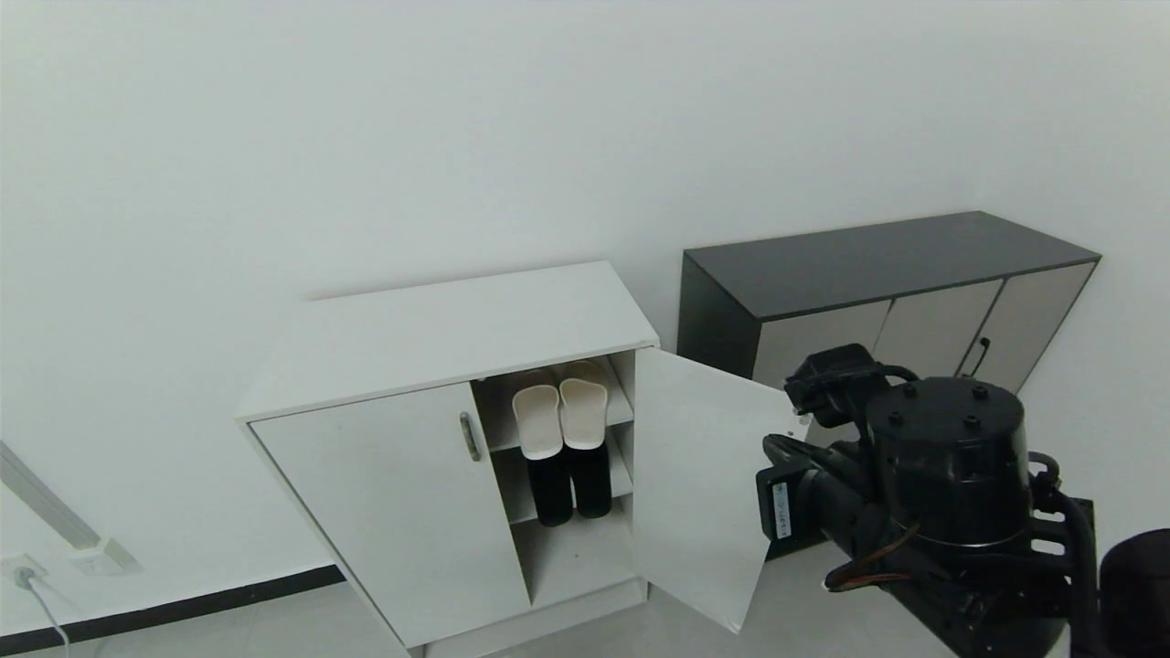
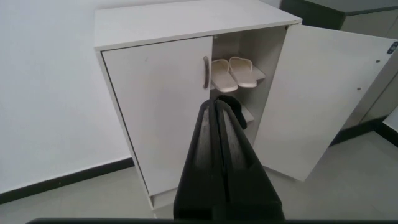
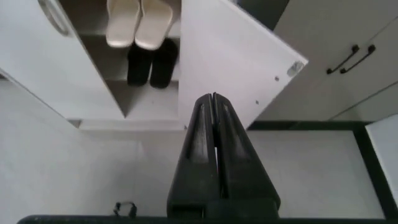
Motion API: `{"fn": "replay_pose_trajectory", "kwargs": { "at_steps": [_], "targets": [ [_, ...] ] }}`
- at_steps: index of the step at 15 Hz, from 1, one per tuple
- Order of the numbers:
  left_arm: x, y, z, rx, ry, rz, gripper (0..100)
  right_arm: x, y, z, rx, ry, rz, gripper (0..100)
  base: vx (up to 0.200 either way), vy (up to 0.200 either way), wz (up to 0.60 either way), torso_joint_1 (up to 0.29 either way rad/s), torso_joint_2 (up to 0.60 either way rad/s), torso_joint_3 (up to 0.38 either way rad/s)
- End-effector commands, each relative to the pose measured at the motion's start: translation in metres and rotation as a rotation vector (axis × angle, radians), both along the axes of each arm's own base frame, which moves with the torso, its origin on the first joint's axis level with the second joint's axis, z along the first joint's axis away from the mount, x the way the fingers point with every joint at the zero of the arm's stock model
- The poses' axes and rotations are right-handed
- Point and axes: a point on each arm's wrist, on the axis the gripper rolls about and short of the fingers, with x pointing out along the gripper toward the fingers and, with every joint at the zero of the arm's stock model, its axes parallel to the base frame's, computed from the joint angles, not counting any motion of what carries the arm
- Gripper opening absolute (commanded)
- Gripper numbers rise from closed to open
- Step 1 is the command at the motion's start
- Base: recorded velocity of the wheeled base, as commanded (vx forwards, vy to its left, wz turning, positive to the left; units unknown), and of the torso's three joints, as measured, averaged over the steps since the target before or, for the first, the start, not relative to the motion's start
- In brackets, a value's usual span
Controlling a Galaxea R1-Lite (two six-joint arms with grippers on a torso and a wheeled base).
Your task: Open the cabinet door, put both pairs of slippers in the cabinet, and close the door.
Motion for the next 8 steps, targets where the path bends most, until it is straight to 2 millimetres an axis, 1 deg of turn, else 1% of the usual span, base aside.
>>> {"fn": "replay_pose_trajectory", "kwargs": {
  "at_steps": [1, 2, 3, 4, 5, 8],
  "targets": [
    [0.0, 0.0, 0.0, 0.001, 0.001, -0.001, 0, 0.029, -0.006, 0.001, 0.034, 0.001, -0.017, 0, 0.0, 0.0, 0.0, 0.0, 0.0, 0.0],
    [0.0, 0.0, 0.0, -0.001, 0.001, -0.001, 0, 0.046, -0.01, 0.004, 0.05, 0.0, -0.031, 0, 0.0, 0.0, 0.0, 0.0, 0.0, 0.0],
    [0.0, 0.0, 0.0, 0.001, 0.001, 0.001, 0, 0.069, -0.016, 0.005, 0.067, -0.007, -0.065, 0, 0.0, 0.0, 0.0, 0.0, 0.0, 0.0],
    [0.0, 0.0, 0.0, -0.001, 0.001, 0.001, 0, 0.097, -0.021, 0.006, 0.081, -0.011, -0.097, 0, 0.0, 0.0, 0.0, 0.0, 0.0, 0.0],
    [0.0, 0.0, 0.0, 0.001, 0.001, 0.001, 0, 0.115, -0.024, 0.004, 0.085, 0.001, -0.115, 0, 0.0, 0.0, 0.0, 0.0, 0.0, 0.0],
    [0.0, 0.0, 0.0, -0.001, 0.001, -0.002, 0, 0.159, -0.032, -0.006, 0.106, 0.021, -0.184, 0, 0.0, 0.0, 0.0, 0.0, 0.0, 0.0]
  ]
}}
